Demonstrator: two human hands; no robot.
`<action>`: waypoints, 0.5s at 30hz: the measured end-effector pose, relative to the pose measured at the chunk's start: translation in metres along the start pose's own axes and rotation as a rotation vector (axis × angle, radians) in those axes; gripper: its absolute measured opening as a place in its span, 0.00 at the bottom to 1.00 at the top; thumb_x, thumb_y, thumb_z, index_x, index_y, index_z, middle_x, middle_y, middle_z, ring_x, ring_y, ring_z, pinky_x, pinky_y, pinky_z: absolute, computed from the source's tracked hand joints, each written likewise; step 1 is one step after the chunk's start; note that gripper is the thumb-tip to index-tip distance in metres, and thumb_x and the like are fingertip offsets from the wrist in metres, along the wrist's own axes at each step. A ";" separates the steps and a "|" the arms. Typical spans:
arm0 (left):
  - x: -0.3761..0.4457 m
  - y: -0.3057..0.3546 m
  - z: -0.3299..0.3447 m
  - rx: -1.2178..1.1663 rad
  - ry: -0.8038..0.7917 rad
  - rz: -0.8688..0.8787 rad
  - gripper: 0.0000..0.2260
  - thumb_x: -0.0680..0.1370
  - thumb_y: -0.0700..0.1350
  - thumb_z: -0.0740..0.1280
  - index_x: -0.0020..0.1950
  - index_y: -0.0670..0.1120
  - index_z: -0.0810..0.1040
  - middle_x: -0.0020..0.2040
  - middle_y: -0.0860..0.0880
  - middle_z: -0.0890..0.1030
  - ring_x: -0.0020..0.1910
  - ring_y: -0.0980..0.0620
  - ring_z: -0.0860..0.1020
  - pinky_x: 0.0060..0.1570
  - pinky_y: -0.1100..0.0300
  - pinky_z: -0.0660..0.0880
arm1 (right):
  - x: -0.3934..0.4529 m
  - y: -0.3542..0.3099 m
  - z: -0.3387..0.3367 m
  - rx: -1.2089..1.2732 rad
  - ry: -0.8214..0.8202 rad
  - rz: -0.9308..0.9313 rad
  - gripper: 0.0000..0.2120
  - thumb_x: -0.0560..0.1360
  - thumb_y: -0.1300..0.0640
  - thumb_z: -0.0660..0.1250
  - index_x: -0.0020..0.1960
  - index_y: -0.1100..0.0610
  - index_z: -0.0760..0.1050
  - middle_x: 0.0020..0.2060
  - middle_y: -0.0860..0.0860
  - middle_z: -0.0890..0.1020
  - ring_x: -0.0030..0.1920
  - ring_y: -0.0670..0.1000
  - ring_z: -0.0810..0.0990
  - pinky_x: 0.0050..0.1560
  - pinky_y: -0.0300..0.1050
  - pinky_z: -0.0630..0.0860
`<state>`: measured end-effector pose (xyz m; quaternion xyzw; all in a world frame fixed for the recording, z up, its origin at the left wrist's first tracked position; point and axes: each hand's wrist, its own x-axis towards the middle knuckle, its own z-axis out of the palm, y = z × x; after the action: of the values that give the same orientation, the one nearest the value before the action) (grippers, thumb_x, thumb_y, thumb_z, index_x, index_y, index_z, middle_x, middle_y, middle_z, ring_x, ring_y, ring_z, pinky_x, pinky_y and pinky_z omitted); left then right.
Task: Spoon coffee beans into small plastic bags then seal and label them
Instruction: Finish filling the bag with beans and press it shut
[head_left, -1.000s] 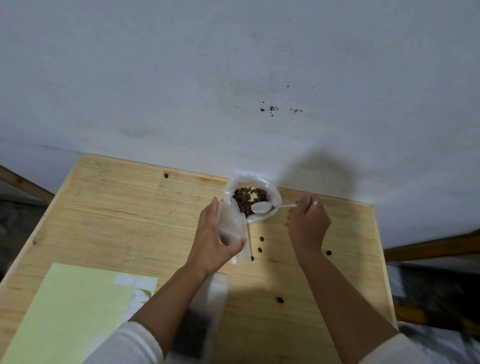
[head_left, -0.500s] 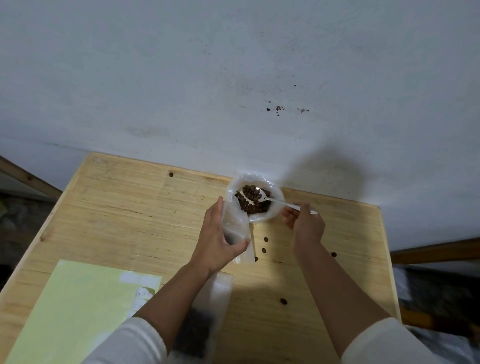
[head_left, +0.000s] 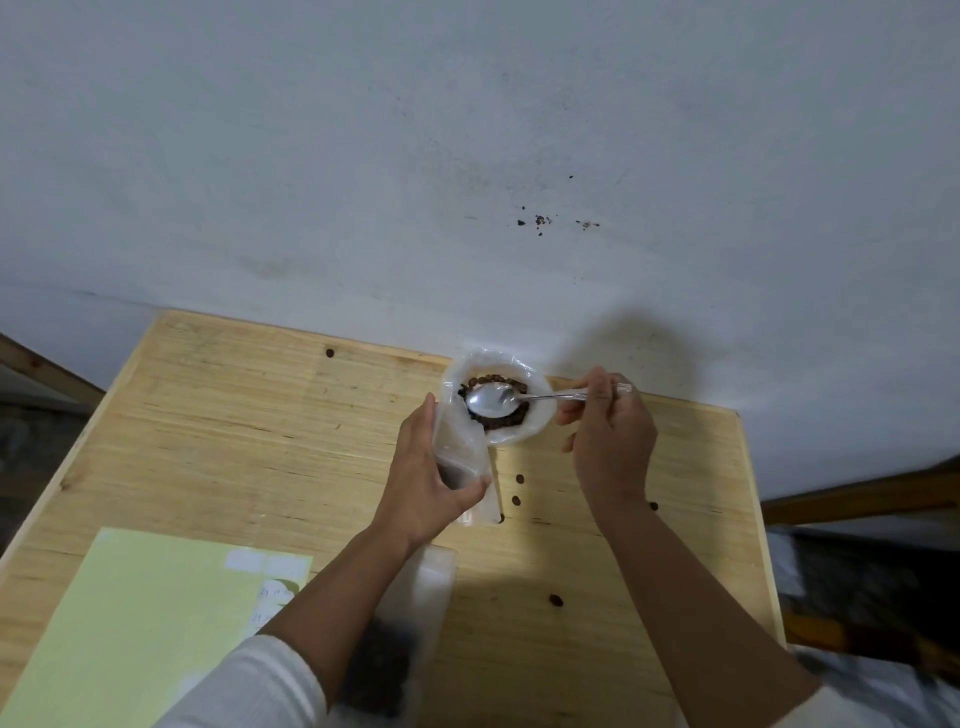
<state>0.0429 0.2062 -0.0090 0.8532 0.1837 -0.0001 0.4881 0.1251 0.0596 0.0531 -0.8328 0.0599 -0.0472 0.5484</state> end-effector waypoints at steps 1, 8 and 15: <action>-0.001 0.000 0.000 0.002 -0.002 0.004 0.50 0.66 0.50 0.77 0.77 0.49 0.47 0.73 0.51 0.57 0.70 0.58 0.58 0.64 0.66 0.57 | 0.006 0.008 0.003 -0.065 0.051 0.048 0.14 0.81 0.52 0.55 0.43 0.56 0.74 0.29 0.51 0.80 0.29 0.48 0.79 0.34 0.49 0.79; 0.000 -0.001 0.000 0.018 -0.003 0.009 0.50 0.67 0.51 0.76 0.77 0.49 0.46 0.74 0.51 0.57 0.71 0.56 0.58 0.65 0.66 0.57 | 0.034 0.049 0.029 -0.213 0.119 0.343 0.31 0.71 0.42 0.41 0.42 0.62 0.75 0.32 0.56 0.82 0.37 0.61 0.82 0.46 0.55 0.78; 0.002 0.000 0.000 0.024 -0.009 0.006 0.49 0.67 0.52 0.76 0.77 0.50 0.46 0.73 0.52 0.57 0.70 0.57 0.58 0.64 0.67 0.57 | 0.027 0.042 0.038 0.339 0.170 0.664 0.11 0.81 0.56 0.58 0.46 0.62 0.73 0.35 0.57 0.82 0.27 0.47 0.82 0.28 0.37 0.78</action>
<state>0.0443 0.2071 -0.0096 0.8596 0.1789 -0.0047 0.4786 0.1551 0.0735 0.0001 -0.6585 0.3630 0.0550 0.6569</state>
